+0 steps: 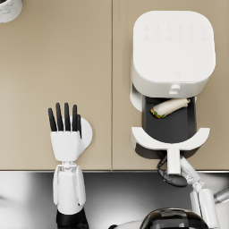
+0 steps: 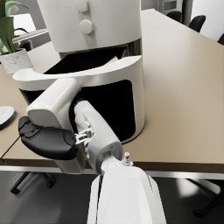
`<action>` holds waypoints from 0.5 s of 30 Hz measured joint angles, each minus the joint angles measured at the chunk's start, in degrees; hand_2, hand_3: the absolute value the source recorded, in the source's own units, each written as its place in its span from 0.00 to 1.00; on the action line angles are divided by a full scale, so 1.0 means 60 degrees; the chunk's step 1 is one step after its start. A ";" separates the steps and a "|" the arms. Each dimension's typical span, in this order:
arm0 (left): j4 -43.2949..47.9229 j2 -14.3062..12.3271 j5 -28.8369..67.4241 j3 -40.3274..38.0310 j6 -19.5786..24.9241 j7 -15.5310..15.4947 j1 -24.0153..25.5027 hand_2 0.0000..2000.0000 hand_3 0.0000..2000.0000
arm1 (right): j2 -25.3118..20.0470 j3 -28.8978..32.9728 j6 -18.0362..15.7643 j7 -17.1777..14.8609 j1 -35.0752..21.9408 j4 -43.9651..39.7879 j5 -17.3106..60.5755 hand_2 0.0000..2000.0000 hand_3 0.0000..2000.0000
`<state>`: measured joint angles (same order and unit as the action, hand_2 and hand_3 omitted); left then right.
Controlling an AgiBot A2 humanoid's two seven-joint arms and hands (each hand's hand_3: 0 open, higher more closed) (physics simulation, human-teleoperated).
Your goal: Pick up the chicken rolls and place it into the air fryer
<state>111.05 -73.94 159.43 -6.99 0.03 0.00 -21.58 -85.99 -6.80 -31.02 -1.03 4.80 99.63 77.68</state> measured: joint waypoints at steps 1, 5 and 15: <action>0.0016 -0.0001 0.0000 0.0016 0.0000 0.0000 0.0027 0.00 0.00 | -0.0005 0.0009 -0.0026 -0.0008 -0.0001 -0.0010 0.0005 1.00 1.00; 0.0085 -0.0013 0.0000 0.0072 0.0000 0.0000 0.0195 0.00 0.00 | 0.0229 -0.0145 -0.0392 0.0154 -0.0439 -0.0384 -0.0031 1.00 1.00; -0.0212 -0.0009 0.0000 0.0233 -0.0001 0.0000 0.0340 0.00 0.00 | 0.3070 -0.3811 0.1586 0.0128 -0.5327 -0.3796 -0.0111 1.00 1.00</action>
<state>109.78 -73.99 159.43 -5.60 0.02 0.00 -19.54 -67.57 -29.67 -21.50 -0.26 -27.17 76.86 77.01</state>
